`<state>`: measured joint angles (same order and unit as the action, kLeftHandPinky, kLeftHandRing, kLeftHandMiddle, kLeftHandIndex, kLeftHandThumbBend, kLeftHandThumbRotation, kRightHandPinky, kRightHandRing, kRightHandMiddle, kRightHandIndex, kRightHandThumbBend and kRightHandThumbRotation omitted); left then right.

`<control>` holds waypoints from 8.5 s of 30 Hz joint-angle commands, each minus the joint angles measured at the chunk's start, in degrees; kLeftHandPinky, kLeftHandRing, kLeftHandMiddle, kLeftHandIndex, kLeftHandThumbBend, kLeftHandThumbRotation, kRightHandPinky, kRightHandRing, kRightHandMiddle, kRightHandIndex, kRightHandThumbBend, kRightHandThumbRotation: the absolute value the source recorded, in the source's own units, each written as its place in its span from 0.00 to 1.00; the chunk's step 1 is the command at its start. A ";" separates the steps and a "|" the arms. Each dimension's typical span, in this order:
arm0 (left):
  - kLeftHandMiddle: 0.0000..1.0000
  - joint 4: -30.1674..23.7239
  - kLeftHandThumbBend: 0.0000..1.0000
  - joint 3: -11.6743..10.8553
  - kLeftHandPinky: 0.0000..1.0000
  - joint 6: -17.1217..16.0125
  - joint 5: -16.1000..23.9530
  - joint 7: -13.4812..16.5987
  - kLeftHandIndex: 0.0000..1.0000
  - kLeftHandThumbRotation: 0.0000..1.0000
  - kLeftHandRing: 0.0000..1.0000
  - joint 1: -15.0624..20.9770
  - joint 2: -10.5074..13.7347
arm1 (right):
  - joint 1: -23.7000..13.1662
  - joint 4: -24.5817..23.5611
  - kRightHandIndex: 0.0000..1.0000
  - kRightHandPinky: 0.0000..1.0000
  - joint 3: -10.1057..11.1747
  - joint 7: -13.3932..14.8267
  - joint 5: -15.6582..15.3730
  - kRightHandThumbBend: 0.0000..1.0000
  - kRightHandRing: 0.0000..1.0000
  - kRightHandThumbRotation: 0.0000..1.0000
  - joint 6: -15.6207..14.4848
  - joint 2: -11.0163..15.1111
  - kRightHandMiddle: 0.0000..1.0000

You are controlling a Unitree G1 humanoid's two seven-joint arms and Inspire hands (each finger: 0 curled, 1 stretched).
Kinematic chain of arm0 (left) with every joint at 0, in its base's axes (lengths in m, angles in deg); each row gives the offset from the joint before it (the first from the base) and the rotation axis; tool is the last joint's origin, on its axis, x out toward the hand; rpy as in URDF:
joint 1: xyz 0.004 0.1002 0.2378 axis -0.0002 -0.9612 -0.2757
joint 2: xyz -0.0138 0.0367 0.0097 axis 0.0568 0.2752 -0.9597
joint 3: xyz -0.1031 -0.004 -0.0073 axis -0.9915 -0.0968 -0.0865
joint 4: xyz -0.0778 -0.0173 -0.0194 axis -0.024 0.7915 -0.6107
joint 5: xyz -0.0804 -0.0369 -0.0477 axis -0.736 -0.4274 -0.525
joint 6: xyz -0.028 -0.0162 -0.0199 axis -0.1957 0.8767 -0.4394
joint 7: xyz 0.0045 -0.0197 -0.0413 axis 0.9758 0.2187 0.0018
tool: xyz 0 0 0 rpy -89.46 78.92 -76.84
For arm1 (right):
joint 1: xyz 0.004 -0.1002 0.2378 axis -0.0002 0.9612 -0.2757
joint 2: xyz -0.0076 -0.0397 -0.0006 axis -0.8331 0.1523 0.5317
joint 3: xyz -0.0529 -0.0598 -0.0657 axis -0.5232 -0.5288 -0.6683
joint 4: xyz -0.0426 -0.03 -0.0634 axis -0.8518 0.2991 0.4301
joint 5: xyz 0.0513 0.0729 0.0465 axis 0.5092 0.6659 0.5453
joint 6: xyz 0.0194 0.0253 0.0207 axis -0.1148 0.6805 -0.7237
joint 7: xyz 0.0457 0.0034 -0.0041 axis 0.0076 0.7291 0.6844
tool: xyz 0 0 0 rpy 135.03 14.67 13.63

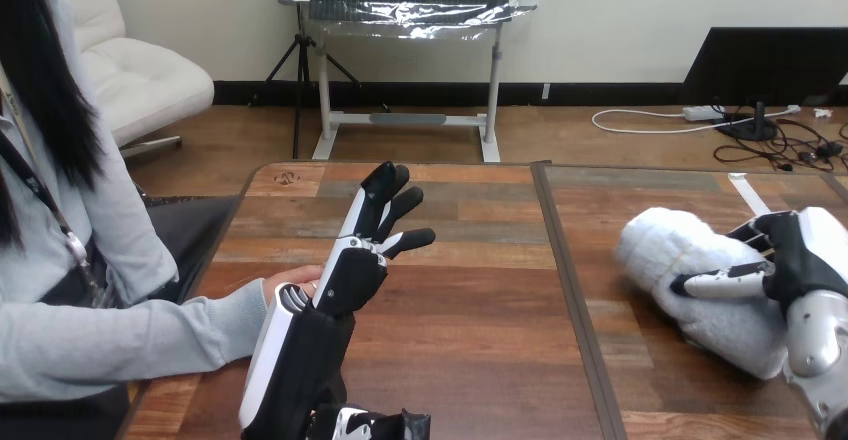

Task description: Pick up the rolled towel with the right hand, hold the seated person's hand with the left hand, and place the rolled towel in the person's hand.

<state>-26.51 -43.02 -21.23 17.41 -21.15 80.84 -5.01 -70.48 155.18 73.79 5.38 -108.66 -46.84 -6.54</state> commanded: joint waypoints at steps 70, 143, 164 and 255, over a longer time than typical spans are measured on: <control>0.98 -19.96 1.00 -12.70 0.92 38.53 27.42 16.68 0.97 0.29 0.97 3.20 12.84 | 2.79 -13.36 0.43 0.17 5.50 5.97 5.81 0.83 0.24 0.00 28.07 -7.58 0.37; 0.77 6.12 1.00 -2.07 0.75 45.57 30.16 -8.54 0.79 0.10 0.79 27.98 38.56 | 8.75 -24.04 0.41 0.22 7.54 3.77 6.98 0.82 0.26 0.00 34.25 -8.93 0.37; 0.77 19.38 1.00 3.92 0.69 43.54 35.65 -3.34 0.78 0.16 0.75 35.56 38.18 | 10.03 -27.32 0.41 0.22 8.33 2.04 7.94 0.82 0.26 0.00 33.09 -9.33 0.36; 0.40 31.26 0.92 10.75 0.33 33.53 35.83 14.68 0.44 0.13 0.36 41.74 34.91 | 12.09 -27.80 0.43 0.20 6.93 1.54 3.76 0.82 0.26 0.00 31.52 -10.98 0.38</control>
<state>8.80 -31.70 14.58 53.73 -9.27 119.79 29.92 -55.37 127.54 80.41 5.30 -104.29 -15.38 -17.09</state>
